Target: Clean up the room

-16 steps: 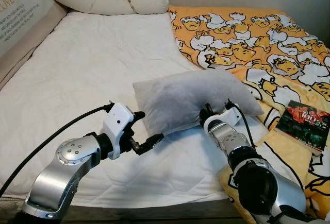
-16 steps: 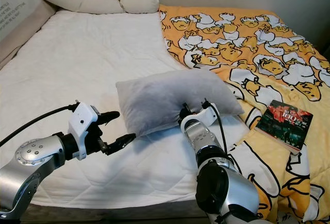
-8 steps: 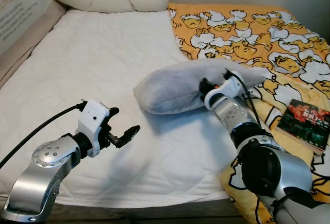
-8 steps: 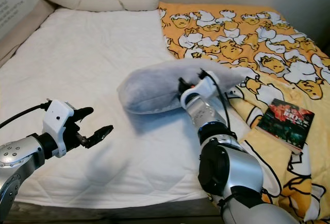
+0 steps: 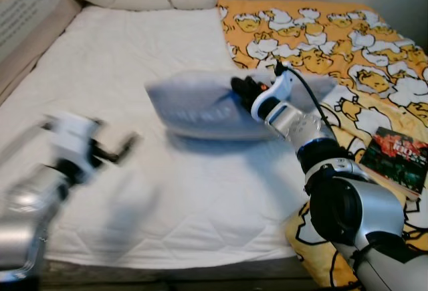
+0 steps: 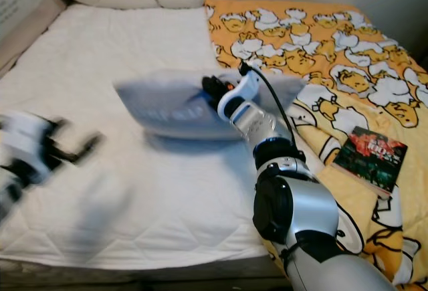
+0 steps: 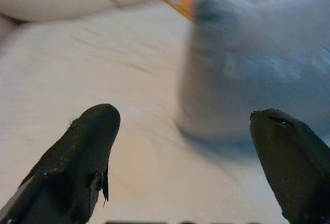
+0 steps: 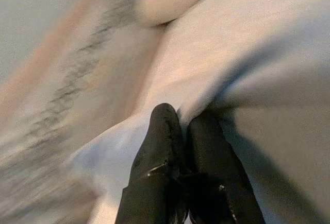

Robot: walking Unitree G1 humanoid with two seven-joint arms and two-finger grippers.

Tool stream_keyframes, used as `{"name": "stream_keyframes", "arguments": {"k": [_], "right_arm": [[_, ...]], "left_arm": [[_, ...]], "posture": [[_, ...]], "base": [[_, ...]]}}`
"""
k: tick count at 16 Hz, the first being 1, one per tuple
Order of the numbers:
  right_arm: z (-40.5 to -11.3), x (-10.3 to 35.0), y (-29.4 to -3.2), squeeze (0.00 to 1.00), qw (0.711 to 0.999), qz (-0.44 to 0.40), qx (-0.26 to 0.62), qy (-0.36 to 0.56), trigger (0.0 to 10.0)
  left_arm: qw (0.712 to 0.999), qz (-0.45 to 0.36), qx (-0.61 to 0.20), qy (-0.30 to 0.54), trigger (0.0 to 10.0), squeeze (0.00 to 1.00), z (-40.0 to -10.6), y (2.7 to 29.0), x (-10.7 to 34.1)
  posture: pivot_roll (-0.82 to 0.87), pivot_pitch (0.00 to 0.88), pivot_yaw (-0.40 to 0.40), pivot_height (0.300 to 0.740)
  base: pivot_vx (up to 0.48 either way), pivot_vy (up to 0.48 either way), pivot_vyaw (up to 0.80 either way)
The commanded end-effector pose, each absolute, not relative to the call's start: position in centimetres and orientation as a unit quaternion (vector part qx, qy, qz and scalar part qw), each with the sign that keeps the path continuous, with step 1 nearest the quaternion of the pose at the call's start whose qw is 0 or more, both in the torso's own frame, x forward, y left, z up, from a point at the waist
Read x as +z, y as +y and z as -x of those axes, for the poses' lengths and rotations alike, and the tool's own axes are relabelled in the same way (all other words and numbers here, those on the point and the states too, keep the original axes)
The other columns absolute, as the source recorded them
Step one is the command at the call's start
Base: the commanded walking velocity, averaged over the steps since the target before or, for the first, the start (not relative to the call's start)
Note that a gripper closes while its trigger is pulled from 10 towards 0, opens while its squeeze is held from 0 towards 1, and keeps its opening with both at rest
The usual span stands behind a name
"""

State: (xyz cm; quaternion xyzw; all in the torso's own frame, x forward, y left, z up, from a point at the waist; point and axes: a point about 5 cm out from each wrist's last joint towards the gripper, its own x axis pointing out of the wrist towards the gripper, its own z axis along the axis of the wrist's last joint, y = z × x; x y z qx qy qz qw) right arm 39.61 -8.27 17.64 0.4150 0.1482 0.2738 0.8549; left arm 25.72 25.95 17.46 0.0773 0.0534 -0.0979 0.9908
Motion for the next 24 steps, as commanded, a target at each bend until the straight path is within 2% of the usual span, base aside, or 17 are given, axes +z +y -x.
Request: {"name": "stream_keyframes", "arguments": {"k": [1, 3, 4, 7, 8, 9, 10, 11, 13, 14, 15, 17, 18, 21, 22, 23, 24], "right_arm": [[-39.8, 21.2, -8.6, 0.0, 0.834, -0.422, 0.344, 0.093, 0.0], [-38.6, 22.0, -9.1, 0.0, 0.801, -0.416, 0.423, 0.084, 0.0], [-38.6, 22.0, -9.1, 0.0, 0.801, -0.416, 0.423, 0.084, 0.0], [-34.0, 20.9, -12.2, 0.0, 0.755, -0.377, 0.533, 0.059, 0.0], [-33.6, 20.5, -12.7, 0.0, 0.761, -0.366, 0.532, 0.064, 0.0], [-33.1, 19.0, -13.1, 0.0, 0.791, -0.323, 0.51, 0.096, 0.0], [-33.0, 18.5, -13.1, 0.0, 0.8, -0.31, 0.503, 0.106, 0.0], [-32.6, 17.3, -12.8, 0.0, 0.821, -0.272, 0.484, 0.131, 10.0], [-32.0, 15.6, -11.9, 0.0, 0.835, -0.248, 0.463, 0.164, 10.0], [-32.0, 15.2, -11.8, 0.0, 0.842, -0.243, 0.451, 0.171, 10.0], [-32.4, 14.7, -11.8, 1.0, 0.857, -0.231, 0.428, 0.171, 10.0], [-33.2, 14.6, -11.9, 1.0, 0.874, -0.222, 0.399, 0.168, 10.0], [-34.1, 14.4, -12.0, 1.0, 0.891, -0.195, 0.373, 0.167, 10.0], [-34.9, 14.4, -11.5, 1.0, 0.899, -0.17, 0.369, 0.163, 10.0], [-34.9, 14.6, -11.1, 1.0, 0.894, -0.169, 0.383, 0.16, 10.0], [-33.9, 15.3, -10.0, 1.0, 0.859, -0.168, 0.459, 0.154, 10.0], [-33.1, 15.4, -9.8, 1.0, 0.836, -0.149, 0.506, 0.155, 10.0]], "left_arm": [[0.995, -0.073, -0.061, 0.02, 10.0, 0.0, -25.7, 27.7, 19.1], [0.997, -0.059, -0.037, -0.015, 10.0, 0.0, -25.6, 29.0, 20.6], [0.997, -0.059, -0.037, -0.015, 10.0, 0.0, -25.6, 29.0, 20.6], [0.999, -0.025, -0.004, -0.045, 10.0, 0.0, -25.2, 30.5, 21.3], [0.999, -0.026, -0.007, -0.038, 10.0, 0.0, -25.1, 30.5, 21.1], [0.999, -0.026, -0.022, -0.02, 10.0, 0.0, -25.2, 29.9, 20.6], [0.999, -0.025, -0.028, -0.012, 10.0, 0.0, -25.2, 29.6, 20.4], [0.996, -0.034, -0.072, 0.035, 10.0, 0.0, -25.1, 28.2, 19.0], [0.98, -0.029, -0.147, 0.132, 10.0, 0.0, -23.8, 25.2, 15.5], [0.976, -0.023, -0.162, 0.145, 10.0, 0.0, -23.5, 24.5, 14.8], [0.972, -0.009, -0.18, 0.154, 10.0, 0.0, -23.2, 23.4, 14.3], [0.969, -0.005, -0.195, 0.154, 10.0, 0.0, -23.3, 22.8, 14.2], [0.968, 0.001, -0.205, 0.142, 10.0, 0.0, -23.6, 22.5, 14.8], [0.967, -0.004, -0.212, 0.139, 10.0, 0.0, -23.8, 22.6, 15.2], [0.966, -0.011, -0.211, 0.148, 10.0, 0.0, -23.7, 22.8, 15.1], [0.965, -0.019, -0.202, 0.166, 10.0, 0.0, -23.3, 23.5, 14.6], [0.964, -0.021, -0.202, 0.173, 10.0, 0.0, -23.1, 23.6, 14.4]], "posture": [[0.0, 0.0, -0.048, 0.74], [-0.01, 0.0, -0.047, 0.74], [-0.01, 0.0, -0.047, 0.74], [-0.02, 0.0, -0.028, 0.74], [-0.02, 0.0, -0.025, 0.74], [-0.03, 0.0, -0.018, 0.74], [-0.03, 0.0, -0.018, 0.74], [-0.03, 0.0, -0.018, 0.74], [-0.02, 0.0, -0.018, 0.74], [-0.02, 0.0, -0.017, 0.74], [-0.02, 0.0, -0.022, 0.74], [-0.02, 0.0, -0.028, 0.74], [-0.01, 0.0, -0.033, 0.74], [0.0, 0.0, -0.036, 0.74], [0.0, 0.0, -0.036, 0.74], [0.0, 0.0, -0.034, 0.74], [0.0, 0.0, -0.029, 0.74]], "base": [[0.0, 0.0, 0.0], [0.0, 0.0, 0.0], [0.0, 0.0, 0.0], [0.0, 0.0, 0.0], [0.0, 0.0, 0.0], [0.0, 0.0, 0.0], [0.0, 0.0, 0.0], [0.0, 0.0, 0.0], [0.0, 0.0, 0.0], [0.0, 0.0, 0.0], [0.0, 0.0, 0.0], [0.0, 0.0, 0.0], [0.0, 0.0, 0.0], [0.0, 0.0, 0.0], [0.0, 0.0, 0.0], [0.0, 0.0, 0.0], [0.0, 0.0, 0.0]]}}
